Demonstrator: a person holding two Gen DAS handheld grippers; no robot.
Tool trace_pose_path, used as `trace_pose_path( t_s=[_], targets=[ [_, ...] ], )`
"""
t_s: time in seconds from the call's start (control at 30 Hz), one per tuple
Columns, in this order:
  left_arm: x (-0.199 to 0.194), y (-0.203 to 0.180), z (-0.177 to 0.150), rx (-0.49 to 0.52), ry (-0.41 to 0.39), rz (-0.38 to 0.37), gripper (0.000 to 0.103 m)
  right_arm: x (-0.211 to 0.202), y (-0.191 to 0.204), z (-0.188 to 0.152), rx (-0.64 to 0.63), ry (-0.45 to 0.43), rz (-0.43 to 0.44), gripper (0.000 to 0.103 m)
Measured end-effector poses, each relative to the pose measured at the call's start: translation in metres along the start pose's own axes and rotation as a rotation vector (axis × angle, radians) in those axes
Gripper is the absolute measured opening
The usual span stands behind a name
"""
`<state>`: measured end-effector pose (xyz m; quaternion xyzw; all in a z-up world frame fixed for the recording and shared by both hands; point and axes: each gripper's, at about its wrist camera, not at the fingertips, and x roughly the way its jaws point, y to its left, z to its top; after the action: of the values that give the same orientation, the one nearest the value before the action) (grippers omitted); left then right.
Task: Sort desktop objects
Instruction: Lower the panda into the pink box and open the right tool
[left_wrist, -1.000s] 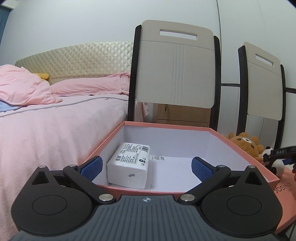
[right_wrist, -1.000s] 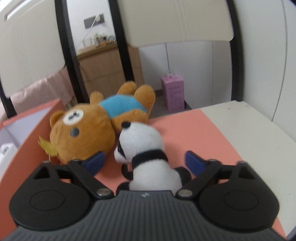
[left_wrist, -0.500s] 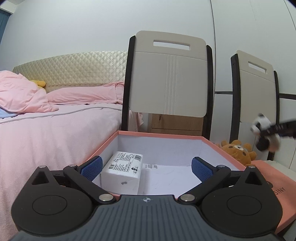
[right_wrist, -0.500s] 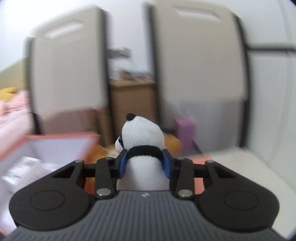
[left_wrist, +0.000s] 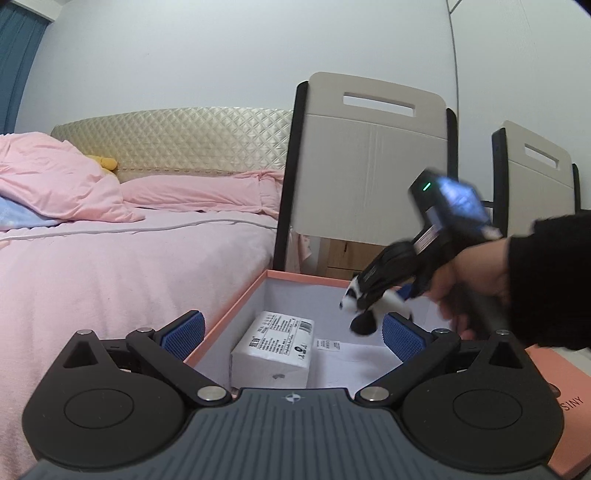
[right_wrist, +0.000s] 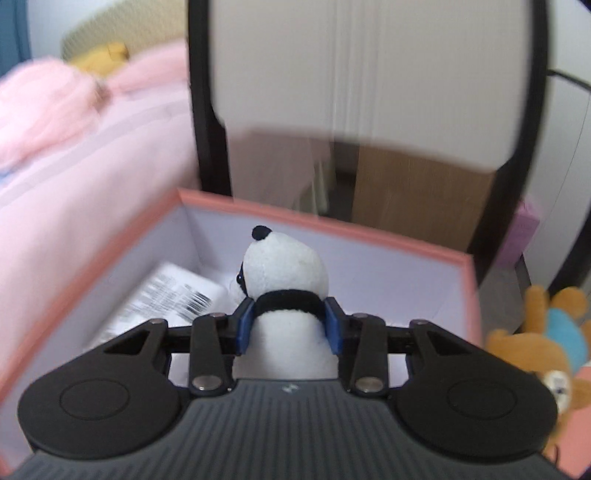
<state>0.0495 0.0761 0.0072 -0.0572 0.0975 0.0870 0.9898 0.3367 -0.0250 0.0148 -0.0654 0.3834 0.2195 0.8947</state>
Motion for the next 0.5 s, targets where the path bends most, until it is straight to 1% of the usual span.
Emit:
trace_pose_path(
  t_s=[0.1, 0.2, 0.27, 0.43, 0.47, 0.5],
  targets=[
    [0.002, -0.001, -0.002, 0.011, 0.014, -0.01, 0.103, 0.04, 0.006, 0.001, -0.014, 0.059, -0.03, 0.04],
    [0.001, -0.002, -0.002, 0.016, 0.015, -0.028, 0.103, 0.065, 0.009, -0.002, -0.027, 0.098, -0.05, 0.04],
    [0.003, -0.002, -0.002, 0.016, 0.022, -0.032, 0.103, 0.076, 0.007, -0.004, -0.02, 0.124, -0.048, 0.041],
    [0.006, 0.0, -0.002, 0.006, 0.034, -0.029, 0.103, 0.09, 0.008, -0.011, -0.01, 0.137, -0.036, 0.045],
    [0.006, 0.0, -0.002, 0.006, 0.033, -0.031, 0.103, 0.09, 0.006, -0.012, -0.004, 0.139, -0.03, 0.047],
    [0.005, 0.0, -0.002, 0.007, 0.032, -0.03, 0.103, 0.09, 0.005, -0.014, 0.003, 0.143, -0.023, 0.051]
  ],
)
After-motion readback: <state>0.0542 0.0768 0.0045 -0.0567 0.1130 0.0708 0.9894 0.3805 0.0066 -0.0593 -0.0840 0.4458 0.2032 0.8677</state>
